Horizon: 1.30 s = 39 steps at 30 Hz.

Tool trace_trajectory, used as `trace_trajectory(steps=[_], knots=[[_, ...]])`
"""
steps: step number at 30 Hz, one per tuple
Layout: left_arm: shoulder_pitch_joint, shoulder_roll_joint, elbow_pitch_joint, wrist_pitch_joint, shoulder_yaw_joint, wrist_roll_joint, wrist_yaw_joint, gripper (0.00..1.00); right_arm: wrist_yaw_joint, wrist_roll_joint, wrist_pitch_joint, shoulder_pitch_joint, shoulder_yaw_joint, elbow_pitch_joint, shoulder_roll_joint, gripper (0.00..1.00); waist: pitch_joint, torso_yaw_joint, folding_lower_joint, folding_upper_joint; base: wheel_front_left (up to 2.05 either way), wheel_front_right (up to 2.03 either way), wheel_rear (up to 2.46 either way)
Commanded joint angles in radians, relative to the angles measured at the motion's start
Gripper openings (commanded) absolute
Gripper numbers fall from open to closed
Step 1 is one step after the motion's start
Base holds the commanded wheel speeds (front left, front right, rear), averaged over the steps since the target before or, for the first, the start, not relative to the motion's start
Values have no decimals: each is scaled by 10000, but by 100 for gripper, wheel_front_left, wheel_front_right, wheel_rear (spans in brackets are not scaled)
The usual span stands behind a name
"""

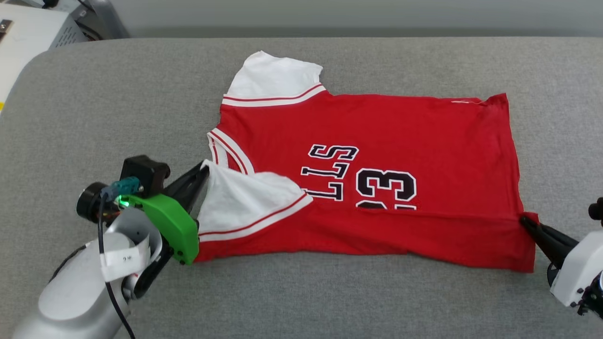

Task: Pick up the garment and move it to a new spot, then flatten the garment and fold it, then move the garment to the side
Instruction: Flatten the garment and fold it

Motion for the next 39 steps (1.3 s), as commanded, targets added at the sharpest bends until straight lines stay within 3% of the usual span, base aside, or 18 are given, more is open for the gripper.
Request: trace_trajectory(steps=[1,10,15,24,25,26,27,33,39], knots=[[-406,-108,252,-4,-14,69,-121,0,-7,-71,53,-350,45,79,22,0,365,-126,0,0,0,0,0],[-1701,-542,2192,-84,-475,100,-529,0,-7,-240,144,-1963,543,852,114,0,1074,-319,0,0,0,0,0],[-2009,-910,3753,-259,-1165,-92,-618,0,-7,-444,57,-2916,1233,1895,310,0,1365,-352,0,0,0,0,0],[-2113,-1072,4551,-592,-2289,-679,-626,0,-7,-554,-555,-3386,2015,2875,488,0,1239,-297,0,0,0,0,0],[-2163,-1087,4646,-734,-2300,-739,-627,44,-7,-505,-670,-3406,2034,2930,505,6,1169,-277,0,0,0,0,0],[-2207,-1092,4715,-825,-2334,-762,-627,100,-7,-489,-753,-3414,2055,2971,500,49,1109,-256,0,0,0,0,0],[-2274,-1088,4777,-948,-2376,-769,-627,100,-7,-483,-855,-3415,2077,3011,478,100,1023,-226,0,0,0,0,0],[-2778,-913,4807,-1413,-2435,-800,-628,100,-7,-354,-1445,-3175,1931,2904,316,100,520,6,0,0,0,0,0],[-3327,-507,4332,-749,-2624,-970,-628,100,-7,-340,-1729,-2671,1670,2615,171,100,29,235,0,0,0,0,0]])
